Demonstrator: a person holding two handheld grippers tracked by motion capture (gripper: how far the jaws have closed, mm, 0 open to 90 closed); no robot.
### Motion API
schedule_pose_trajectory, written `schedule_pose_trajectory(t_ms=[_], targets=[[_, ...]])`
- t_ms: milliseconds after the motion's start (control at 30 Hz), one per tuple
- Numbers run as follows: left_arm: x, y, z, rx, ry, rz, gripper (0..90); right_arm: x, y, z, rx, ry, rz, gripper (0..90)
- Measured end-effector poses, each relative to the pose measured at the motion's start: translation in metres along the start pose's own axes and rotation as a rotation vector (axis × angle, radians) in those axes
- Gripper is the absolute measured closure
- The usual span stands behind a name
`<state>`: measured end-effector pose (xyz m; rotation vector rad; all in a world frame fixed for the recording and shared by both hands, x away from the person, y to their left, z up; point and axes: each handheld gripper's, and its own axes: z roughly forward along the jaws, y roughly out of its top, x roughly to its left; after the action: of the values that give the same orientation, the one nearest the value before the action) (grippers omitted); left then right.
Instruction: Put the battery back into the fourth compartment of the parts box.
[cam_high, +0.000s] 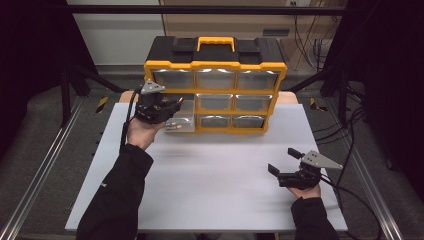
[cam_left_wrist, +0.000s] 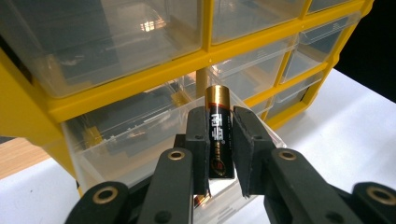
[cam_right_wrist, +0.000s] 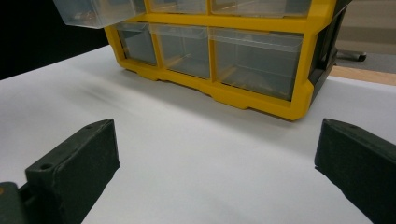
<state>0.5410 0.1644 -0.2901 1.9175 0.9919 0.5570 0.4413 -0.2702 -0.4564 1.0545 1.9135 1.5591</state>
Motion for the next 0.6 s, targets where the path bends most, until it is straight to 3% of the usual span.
schedule_pose_trajectory(t_ms=[367, 500, 600], targets=[[0.007, -0.007, 0.019, 0.052, 0.028, -0.011, 75.9, 0.000, 0.000, -0.001, -0.004, 0.000, 0.003, 0.3], [0.005, -0.010, 0.024, 0.080, 0.037, 0.007, 75.9, 0.000, 0.000, 0.000, -0.003, 0.001, -0.002, 0.2], [0.004, -0.010, 0.024, 0.075, 0.042, 0.019, 75.7, 0.000, 0.000, 0.000, -0.003, 0.001, -0.002, 0.2]])
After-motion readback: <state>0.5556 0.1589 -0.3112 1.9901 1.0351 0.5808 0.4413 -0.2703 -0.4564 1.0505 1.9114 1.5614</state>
